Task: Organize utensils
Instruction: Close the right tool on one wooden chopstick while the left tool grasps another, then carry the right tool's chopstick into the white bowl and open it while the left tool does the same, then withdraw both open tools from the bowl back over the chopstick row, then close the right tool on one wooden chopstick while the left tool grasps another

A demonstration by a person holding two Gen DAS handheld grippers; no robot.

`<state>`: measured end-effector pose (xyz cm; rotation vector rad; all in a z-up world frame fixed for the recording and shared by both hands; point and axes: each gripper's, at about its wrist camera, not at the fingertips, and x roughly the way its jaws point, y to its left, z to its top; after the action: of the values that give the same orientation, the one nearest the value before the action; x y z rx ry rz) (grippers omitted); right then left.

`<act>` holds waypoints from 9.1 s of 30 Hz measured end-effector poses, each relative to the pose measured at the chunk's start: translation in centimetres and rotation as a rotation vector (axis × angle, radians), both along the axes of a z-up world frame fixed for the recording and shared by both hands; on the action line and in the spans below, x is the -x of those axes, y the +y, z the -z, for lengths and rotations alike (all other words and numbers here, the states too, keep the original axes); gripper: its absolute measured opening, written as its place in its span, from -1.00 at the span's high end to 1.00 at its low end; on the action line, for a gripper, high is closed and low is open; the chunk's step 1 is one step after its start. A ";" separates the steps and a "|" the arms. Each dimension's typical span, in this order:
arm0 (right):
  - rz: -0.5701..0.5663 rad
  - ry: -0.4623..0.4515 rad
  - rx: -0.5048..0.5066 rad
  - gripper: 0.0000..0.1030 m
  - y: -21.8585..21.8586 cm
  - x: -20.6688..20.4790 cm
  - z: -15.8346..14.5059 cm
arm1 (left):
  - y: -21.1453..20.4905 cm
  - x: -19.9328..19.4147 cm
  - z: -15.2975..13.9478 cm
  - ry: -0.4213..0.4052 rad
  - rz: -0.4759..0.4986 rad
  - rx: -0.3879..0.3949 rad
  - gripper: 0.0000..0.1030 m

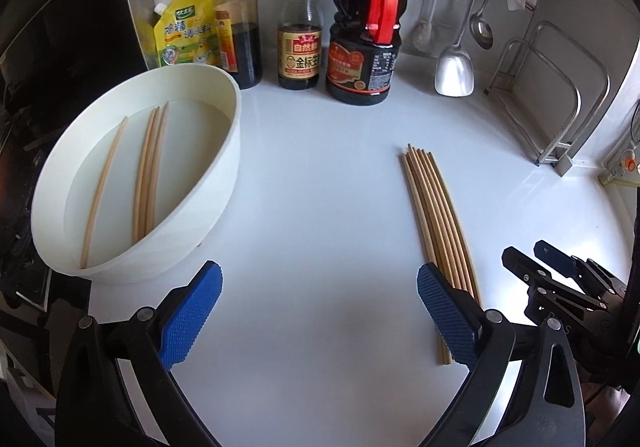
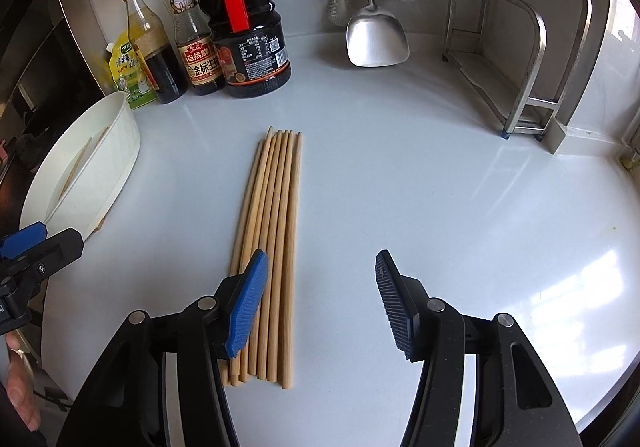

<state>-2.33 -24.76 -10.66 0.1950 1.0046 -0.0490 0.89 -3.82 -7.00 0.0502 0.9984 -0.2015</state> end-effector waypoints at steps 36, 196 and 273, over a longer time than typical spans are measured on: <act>-0.061 0.037 0.091 -0.04 0.4 -3.1 4.1 | -3.9 -1.3 4.3 0.070 0.001 -0.007 -0.87; -0.318 -0.041 -0.078 0.35 27.7 -14.6 -5.8 | 24.4 -10.0 -2.1 -0.015 -0.254 -0.011 -0.56; -0.095 0.034 0.069 0.17 2.1 -2.5 3.8 | -2.5 -2.1 4.7 0.106 -0.009 0.010 -0.75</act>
<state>0.14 -22.71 -14.50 0.0838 1.0436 0.0000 3.04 -6.36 -11.69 0.0263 1.1029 -0.2027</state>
